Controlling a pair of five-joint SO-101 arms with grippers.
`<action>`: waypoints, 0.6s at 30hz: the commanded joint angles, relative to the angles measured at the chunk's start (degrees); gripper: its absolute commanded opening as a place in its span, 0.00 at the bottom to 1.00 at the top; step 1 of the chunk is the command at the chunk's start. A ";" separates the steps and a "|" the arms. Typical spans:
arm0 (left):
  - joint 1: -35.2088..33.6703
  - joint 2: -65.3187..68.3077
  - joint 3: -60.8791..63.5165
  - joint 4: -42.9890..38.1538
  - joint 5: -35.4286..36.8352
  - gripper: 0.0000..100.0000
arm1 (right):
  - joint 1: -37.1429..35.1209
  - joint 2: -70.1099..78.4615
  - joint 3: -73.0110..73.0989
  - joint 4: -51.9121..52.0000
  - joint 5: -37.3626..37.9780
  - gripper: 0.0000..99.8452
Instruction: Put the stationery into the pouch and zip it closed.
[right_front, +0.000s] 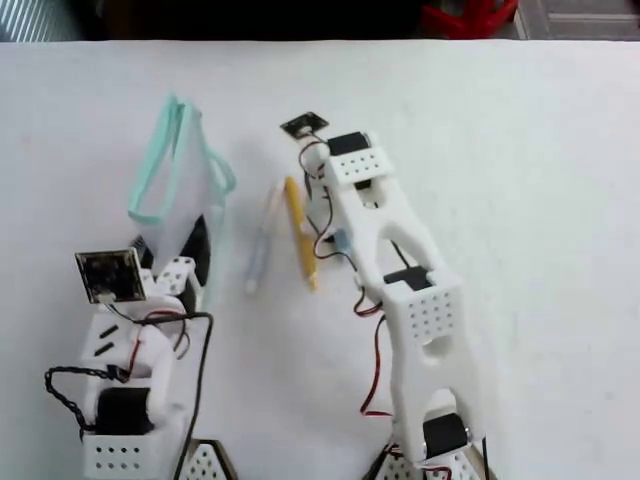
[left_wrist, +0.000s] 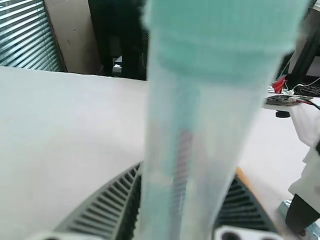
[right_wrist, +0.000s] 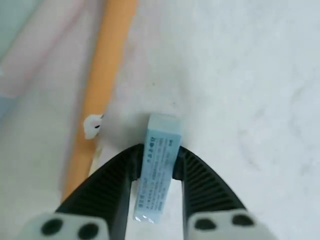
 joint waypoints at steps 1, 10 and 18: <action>-1.71 -0.57 -4.31 0.18 0.79 0.21 | 2.68 -0.75 0.00 -4.26 -2.11 0.02; -1.63 -0.57 -5.45 0.62 0.79 0.21 | 4.53 -2.24 0.53 -5.49 -8.53 0.02; -1.54 -0.57 -5.27 0.62 0.79 0.21 | 2.33 -13.93 -2.46 -4.97 -8.18 0.02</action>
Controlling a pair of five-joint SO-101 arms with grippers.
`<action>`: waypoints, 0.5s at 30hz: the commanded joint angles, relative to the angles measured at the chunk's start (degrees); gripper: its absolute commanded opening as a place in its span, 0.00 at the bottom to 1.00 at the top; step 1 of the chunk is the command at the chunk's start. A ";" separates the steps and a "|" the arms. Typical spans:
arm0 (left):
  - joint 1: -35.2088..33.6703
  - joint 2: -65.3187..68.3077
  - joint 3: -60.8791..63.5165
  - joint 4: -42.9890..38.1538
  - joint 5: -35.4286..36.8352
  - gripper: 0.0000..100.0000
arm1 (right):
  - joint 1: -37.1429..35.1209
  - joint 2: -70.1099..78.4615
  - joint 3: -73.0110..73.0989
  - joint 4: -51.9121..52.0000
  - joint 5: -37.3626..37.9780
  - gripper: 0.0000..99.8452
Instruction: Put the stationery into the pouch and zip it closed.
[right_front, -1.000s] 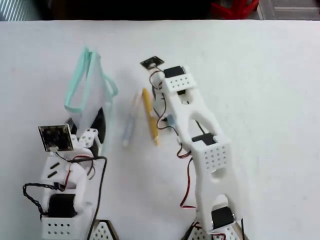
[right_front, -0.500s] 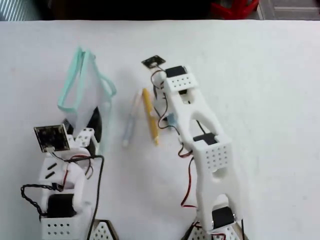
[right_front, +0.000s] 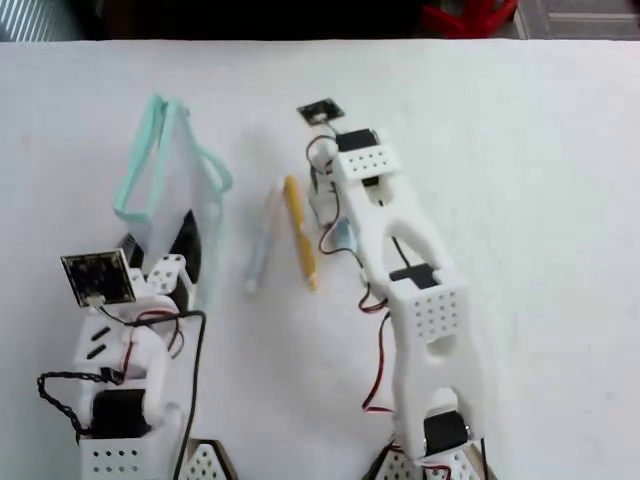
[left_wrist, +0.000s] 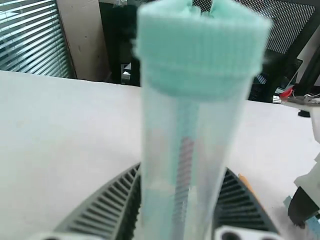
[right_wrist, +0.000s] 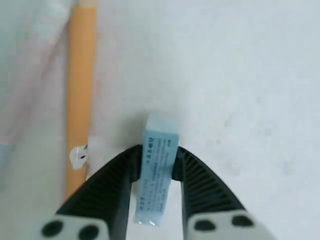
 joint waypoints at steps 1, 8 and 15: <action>-0.22 -0.57 -3.34 0.18 0.70 0.21 | -1.54 -12.53 -3.08 -0.31 0.00 0.02; -0.13 -0.57 -3.16 0.18 0.70 0.21 | -6.29 -37.58 -3.08 1.27 0.09 0.02; 2.51 -0.48 -3.08 0.26 0.70 0.21 | -20.62 -56.66 -2.73 -3.38 0.09 0.02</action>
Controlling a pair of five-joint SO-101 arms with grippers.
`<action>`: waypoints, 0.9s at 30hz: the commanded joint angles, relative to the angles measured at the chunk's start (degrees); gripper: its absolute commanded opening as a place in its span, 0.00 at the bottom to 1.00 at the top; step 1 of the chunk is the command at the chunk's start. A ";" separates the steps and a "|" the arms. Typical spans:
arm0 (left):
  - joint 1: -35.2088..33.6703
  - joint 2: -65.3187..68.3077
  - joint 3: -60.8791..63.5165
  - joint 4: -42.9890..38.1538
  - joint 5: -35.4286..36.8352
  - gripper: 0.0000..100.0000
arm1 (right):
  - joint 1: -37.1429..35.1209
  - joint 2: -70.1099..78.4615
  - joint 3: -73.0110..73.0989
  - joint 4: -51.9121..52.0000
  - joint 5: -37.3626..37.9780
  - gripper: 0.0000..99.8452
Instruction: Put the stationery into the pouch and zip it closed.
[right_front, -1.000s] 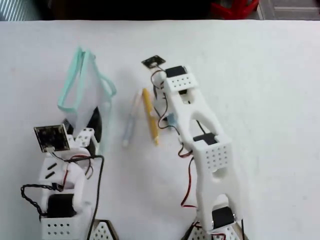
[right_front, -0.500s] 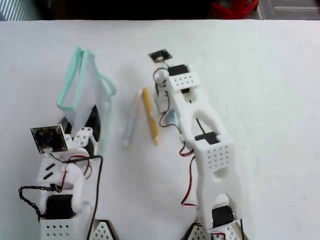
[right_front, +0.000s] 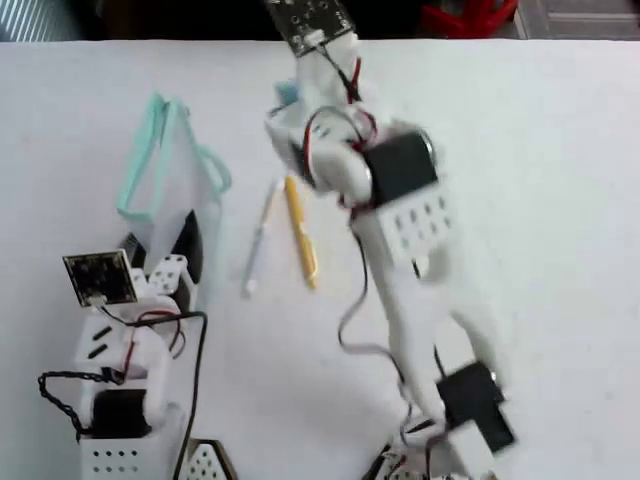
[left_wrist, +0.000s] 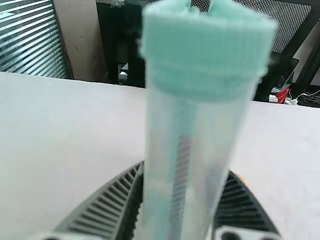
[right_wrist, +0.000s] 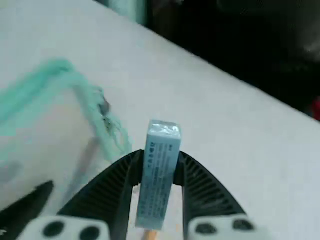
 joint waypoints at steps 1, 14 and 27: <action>1.63 -0.48 -2.99 0.26 0.70 0.21 | -9.45 -10.33 -2.73 -4.18 0.18 0.02; 1.63 -0.48 -2.11 0.18 0.70 0.21 | -20.53 -10.33 9.67 -25.45 -0.44 0.02; 1.63 -0.48 -2.20 0.18 0.62 0.21 | -18.07 -3.65 23.21 -43.21 -0.44 0.02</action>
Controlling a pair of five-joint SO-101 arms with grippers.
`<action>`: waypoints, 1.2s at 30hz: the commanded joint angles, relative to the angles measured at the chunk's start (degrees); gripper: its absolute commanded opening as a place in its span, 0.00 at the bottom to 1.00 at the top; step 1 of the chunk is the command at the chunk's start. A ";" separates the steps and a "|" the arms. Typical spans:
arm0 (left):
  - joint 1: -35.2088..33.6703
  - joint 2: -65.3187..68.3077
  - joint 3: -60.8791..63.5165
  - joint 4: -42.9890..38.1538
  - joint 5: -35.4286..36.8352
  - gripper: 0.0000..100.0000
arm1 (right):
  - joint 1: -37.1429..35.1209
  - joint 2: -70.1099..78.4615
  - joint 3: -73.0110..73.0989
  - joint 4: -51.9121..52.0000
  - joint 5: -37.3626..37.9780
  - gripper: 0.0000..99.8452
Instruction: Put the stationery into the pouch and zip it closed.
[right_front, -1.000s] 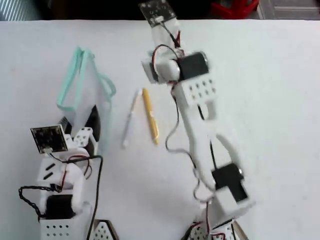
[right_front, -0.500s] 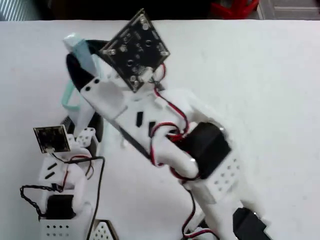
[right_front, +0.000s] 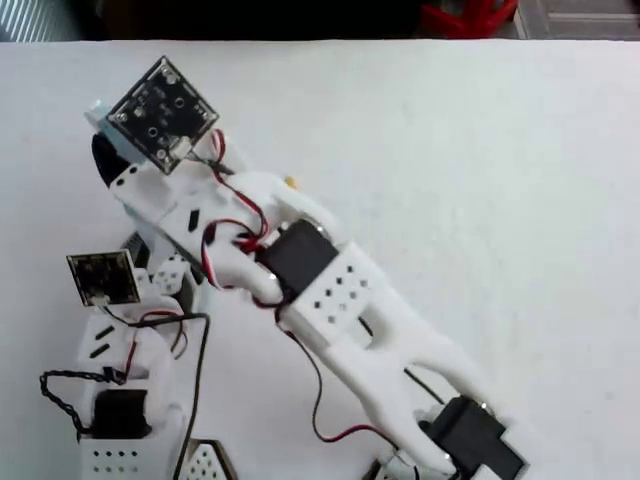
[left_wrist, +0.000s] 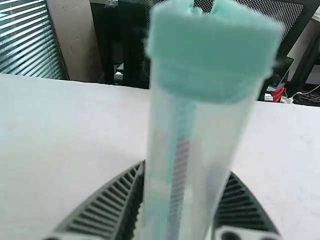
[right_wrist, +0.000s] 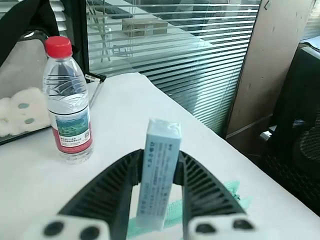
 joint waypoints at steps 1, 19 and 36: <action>0.92 -0.48 -2.11 0.18 0.62 0.21 | 2.15 0.48 -0.09 -2.42 -0.44 0.02; 0.92 -0.48 -1.85 -0.18 0.62 0.21 | 4.00 3.03 1.76 -0.31 -0.44 0.02; 0.92 -0.48 -1.85 -0.18 0.62 0.21 | 3.38 1.80 2.02 3.47 -0.35 0.04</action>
